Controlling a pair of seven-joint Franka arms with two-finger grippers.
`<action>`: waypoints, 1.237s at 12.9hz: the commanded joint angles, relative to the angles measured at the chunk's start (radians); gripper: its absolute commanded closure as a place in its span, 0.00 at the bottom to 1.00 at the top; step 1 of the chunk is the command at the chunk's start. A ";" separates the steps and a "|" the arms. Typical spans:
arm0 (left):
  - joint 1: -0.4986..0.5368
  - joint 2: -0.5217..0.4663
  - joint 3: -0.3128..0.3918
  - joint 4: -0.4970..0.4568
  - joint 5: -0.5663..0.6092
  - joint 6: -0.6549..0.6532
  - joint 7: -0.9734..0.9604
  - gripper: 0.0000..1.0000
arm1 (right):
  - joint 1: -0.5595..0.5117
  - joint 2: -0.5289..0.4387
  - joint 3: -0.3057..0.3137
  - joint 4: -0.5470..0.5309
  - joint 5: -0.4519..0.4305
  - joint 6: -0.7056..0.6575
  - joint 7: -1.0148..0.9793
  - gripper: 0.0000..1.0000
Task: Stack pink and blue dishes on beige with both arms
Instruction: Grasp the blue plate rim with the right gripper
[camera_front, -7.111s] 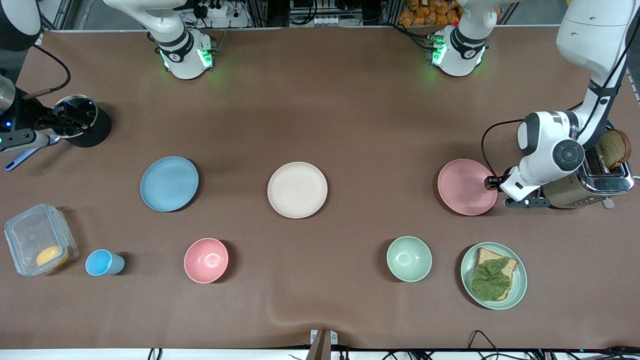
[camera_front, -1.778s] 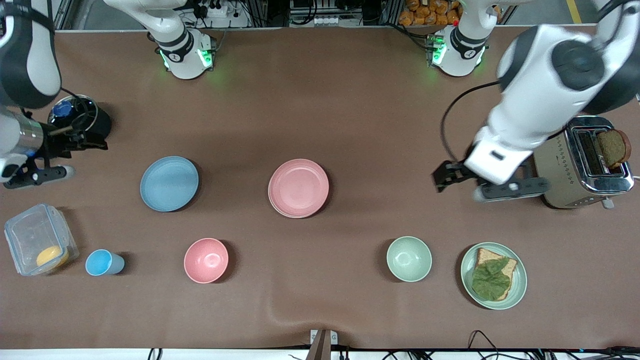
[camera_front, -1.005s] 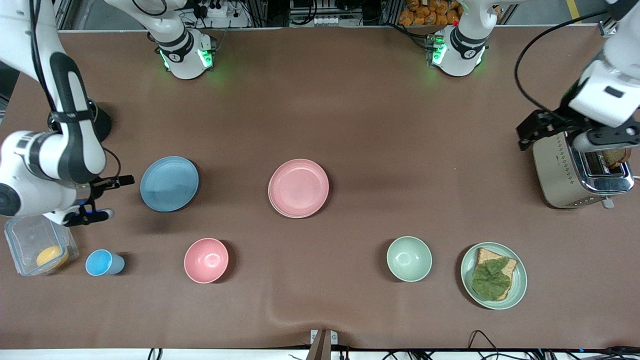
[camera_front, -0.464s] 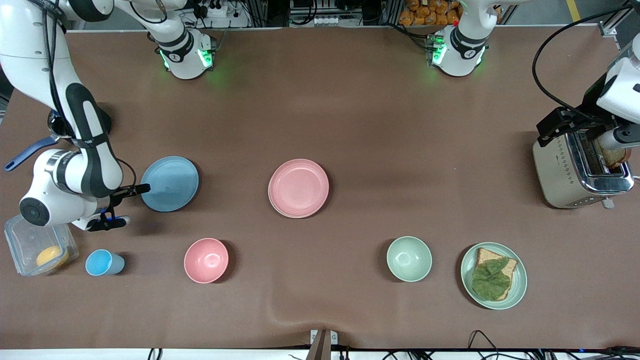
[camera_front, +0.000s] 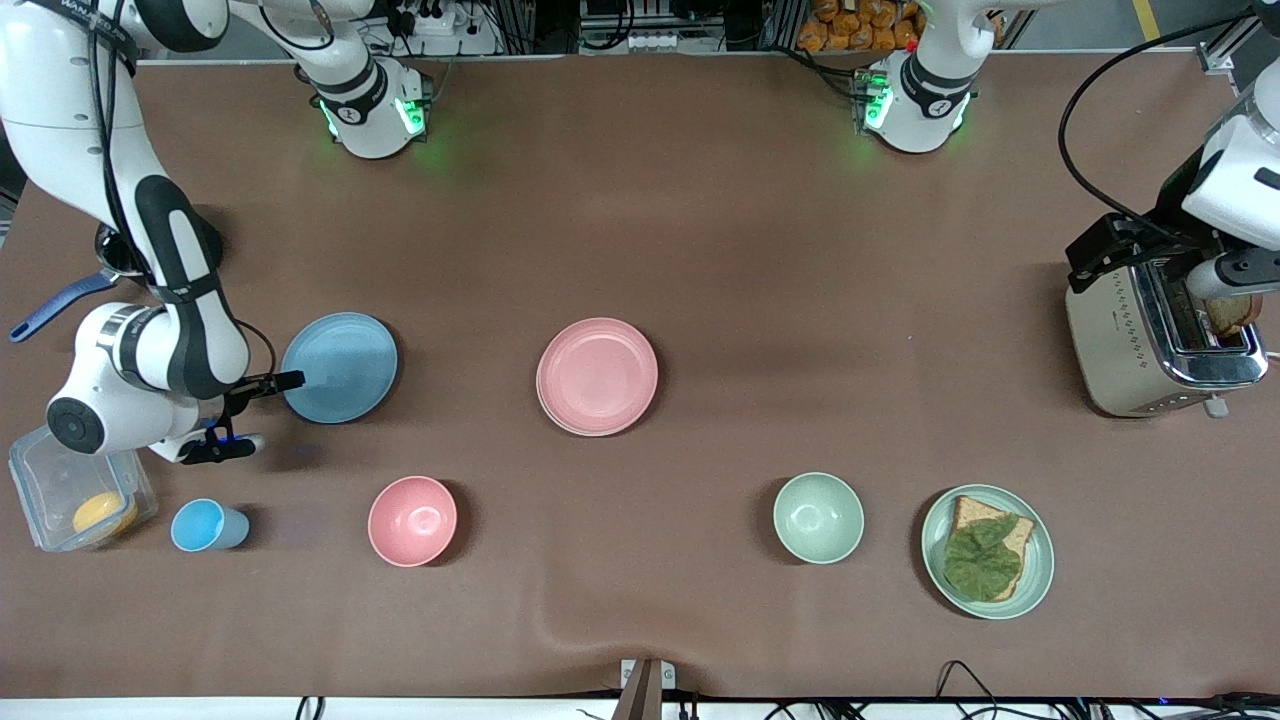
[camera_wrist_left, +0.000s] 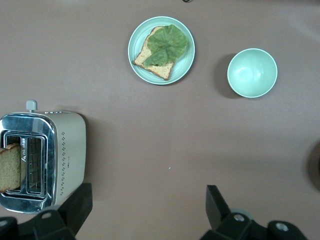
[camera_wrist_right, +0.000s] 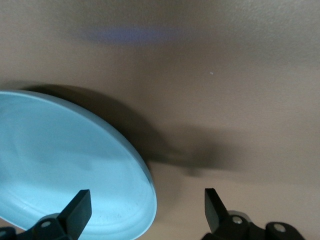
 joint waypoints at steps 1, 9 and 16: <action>-0.004 -0.014 -0.001 -0.015 -0.009 -0.010 -0.001 0.00 | -0.009 0.016 0.010 0.007 0.012 0.000 0.003 0.00; -0.004 -0.013 -0.007 -0.017 -0.009 -0.010 -0.006 0.00 | -0.012 0.046 0.010 0.008 0.012 -0.006 0.005 0.66; -0.001 -0.011 -0.007 -0.017 -0.009 -0.010 -0.004 0.00 | -0.040 0.038 0.010 0.028 0.127 -0.105 -0.010 1.00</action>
